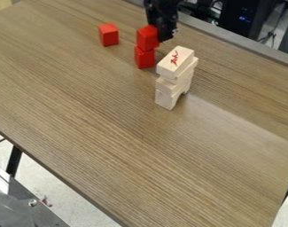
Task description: Take red block and put top of red block
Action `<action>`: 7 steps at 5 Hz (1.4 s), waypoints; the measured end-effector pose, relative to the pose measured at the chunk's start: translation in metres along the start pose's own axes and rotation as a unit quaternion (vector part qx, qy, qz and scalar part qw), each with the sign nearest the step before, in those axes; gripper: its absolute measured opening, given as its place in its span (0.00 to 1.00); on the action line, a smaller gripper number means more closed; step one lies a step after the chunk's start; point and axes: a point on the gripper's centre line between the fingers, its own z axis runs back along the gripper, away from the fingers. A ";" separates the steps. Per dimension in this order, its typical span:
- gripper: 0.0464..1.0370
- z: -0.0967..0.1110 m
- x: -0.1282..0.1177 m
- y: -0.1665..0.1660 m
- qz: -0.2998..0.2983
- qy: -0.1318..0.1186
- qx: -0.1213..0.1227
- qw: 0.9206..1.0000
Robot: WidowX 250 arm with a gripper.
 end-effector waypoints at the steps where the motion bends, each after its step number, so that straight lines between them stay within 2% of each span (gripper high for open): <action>1: 0.48 0.000 -0.001 -0.001 0.000 0.003 -0.002 1.000; 6: 0.48 -0.008 -0.008 0.002 -0.006 0.025 0.007 1.000; 7: 0.53 -0.009 -0.009 0.001 -0.008 0.027 0.007 1.000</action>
